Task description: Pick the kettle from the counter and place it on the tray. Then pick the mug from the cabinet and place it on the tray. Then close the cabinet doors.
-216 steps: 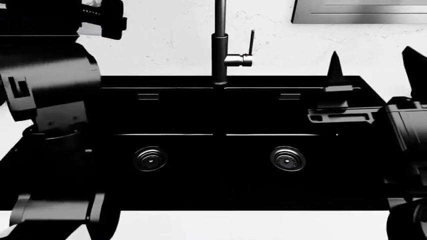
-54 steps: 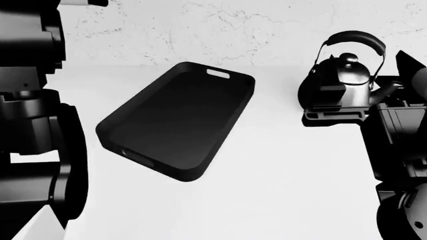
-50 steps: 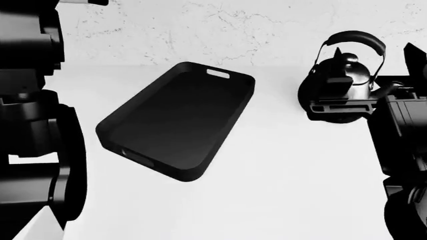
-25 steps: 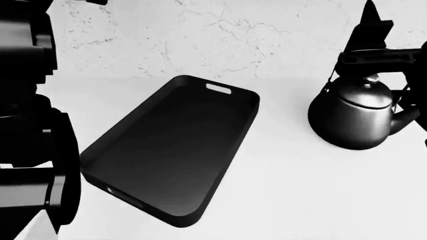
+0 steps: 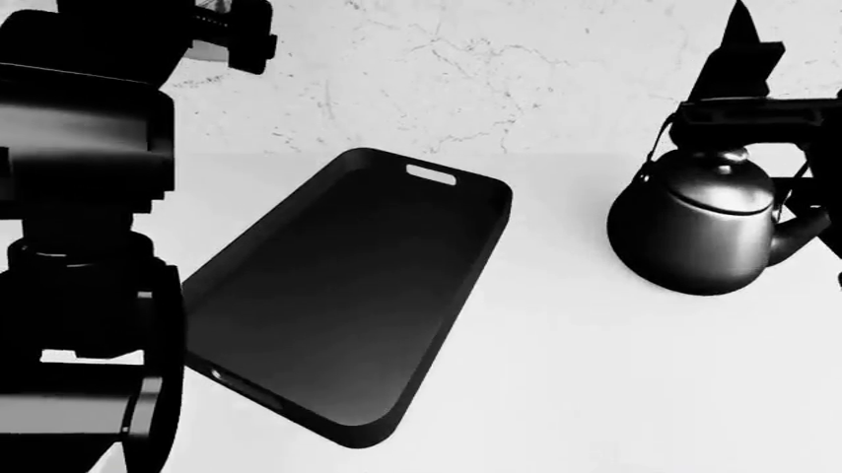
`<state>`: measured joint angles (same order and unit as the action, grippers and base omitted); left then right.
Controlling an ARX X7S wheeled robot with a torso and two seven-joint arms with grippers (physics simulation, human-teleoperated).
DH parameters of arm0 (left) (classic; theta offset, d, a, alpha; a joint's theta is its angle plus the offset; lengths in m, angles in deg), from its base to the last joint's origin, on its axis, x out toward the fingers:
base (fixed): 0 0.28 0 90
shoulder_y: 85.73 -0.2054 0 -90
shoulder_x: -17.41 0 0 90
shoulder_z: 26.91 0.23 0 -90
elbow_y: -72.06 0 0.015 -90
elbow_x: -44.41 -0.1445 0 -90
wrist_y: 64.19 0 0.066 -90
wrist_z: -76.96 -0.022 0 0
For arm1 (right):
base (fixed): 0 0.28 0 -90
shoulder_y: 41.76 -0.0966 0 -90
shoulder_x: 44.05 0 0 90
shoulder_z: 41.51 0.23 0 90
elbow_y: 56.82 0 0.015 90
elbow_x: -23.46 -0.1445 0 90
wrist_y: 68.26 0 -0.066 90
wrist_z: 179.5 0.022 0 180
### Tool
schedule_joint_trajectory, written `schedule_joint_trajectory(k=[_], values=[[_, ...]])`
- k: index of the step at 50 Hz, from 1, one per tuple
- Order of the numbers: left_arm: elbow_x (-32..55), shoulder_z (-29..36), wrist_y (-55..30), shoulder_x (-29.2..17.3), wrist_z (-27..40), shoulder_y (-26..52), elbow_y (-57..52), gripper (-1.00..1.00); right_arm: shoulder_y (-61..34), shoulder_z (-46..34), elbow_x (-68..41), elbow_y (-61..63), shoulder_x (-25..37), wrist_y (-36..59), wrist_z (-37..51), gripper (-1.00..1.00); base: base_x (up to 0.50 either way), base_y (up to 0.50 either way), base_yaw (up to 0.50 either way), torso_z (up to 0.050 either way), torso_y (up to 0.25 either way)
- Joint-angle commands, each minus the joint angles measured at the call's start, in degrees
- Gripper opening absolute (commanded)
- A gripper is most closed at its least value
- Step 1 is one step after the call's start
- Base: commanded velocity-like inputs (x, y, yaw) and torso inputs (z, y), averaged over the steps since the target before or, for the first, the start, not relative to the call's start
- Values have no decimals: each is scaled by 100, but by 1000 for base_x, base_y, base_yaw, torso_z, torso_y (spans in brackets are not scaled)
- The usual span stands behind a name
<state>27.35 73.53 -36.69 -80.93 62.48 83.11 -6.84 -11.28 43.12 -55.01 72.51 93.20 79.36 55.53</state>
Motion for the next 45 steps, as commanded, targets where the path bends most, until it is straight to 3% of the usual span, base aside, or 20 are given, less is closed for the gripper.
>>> schedule_joint_trajectory(k=[1,14,19,24,33,45], values=[[132,205,255,74,41,-336,270,-100,154,-1,158,-7,-3,-102,-93,100,0,0,0,0,0],[564,-270,714,641,505,-604,679,-100,361,30,297,-34,-20,-255,-201,100,0,0,0,0,1],[1120,-458,964,816,1003,-512,1209,-100,364,2,322,-36,-50,-274,-212,100,0,0,0,0,0],[2140,-240,1249,815,1657,-405,1689,-100,414,3,368,-45,-48,-315,-250,100,0,0,0,0,0],[3317,387,1421,807,2218,-492,1839,-100,573,82,406,-29,10,-408,-294,100,0,0,0,0,0],[3812,1007,1476,718,2482,-635,1954,-100,701,79,535,-80,10,-501,-380,100,0,0,0,0,0]])
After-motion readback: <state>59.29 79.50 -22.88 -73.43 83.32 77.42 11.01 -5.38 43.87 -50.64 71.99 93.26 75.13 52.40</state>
